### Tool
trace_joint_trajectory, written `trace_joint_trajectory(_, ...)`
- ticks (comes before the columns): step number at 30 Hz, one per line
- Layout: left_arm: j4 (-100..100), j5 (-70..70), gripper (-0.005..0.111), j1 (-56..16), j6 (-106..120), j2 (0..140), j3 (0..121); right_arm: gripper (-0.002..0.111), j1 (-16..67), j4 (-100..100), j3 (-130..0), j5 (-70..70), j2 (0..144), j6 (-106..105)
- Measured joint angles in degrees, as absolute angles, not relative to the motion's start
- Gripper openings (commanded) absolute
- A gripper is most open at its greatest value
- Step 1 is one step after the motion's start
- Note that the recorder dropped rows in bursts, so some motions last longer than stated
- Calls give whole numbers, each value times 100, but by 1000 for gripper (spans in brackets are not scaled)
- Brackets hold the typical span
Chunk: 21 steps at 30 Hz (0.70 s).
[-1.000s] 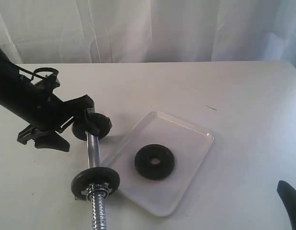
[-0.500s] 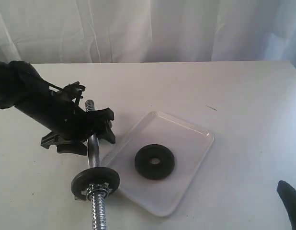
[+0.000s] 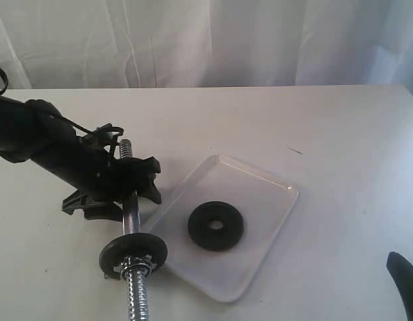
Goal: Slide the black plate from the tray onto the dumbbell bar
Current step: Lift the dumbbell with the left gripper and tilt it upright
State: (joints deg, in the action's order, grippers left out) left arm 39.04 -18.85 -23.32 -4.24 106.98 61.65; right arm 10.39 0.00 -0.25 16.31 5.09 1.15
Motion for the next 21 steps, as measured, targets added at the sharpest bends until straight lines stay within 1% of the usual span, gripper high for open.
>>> trace_joint_trajectory(4,3959,-1847,78,-2343,-412,10721,6186,105,1039,0,-25,1631,509,126)
trace_joint_trajectory(6,3964,-1819,73,-2368,-376,10721,6186,105,1039,0,-25,1631,509,126)
trace_joint_trajectory(7,3964,-1775,69,-2395,-368,10721,6186,105,1039,0,-25,1631,509,126)
trace_joint_trajectory(8,3964,-1745,63,-2419,-354,10725,6186,105,1039,0,-25,1631,509,126)
trace_joint_trajectory(9,3973,-1699,51,-2445,-342,10734,6186,105,1039,0,-25,1631,509,126)
trace_joint_trajectory(10,3973,-1662,44,-2485,-332,10776,6186,105,1039,0,-25,1631,509,126)
trace_joint_trajectory(11,3987,-1662,32,-2485,-332,10790,6186,105,1039,0,-25,1631,509,126)
trace_joint_trajectory(12,4002,-1662,25,-2498,-332,10814,6186,105,1039,0,-25,1631,509,126)
trace_joint_trajectory(13,4002,-1651,12,-2498,-332,10829,6175,105,1039,0,-25,1631,509,126)
trace_joint_trajectory(14,4086,-1638,4,-2498,-361,10833,6175,105,1039,0,-25,1631,509,126)
trace_joint_trajectory(15,4086,-1616,0,-2513,-348,10833,6175,105,1039,0,-25,1631,509,126)
trace_joint_trajectory(21,4066,-1616,0,-2535,621,10812,6166,105,1039,0,-25,1631,509,126)
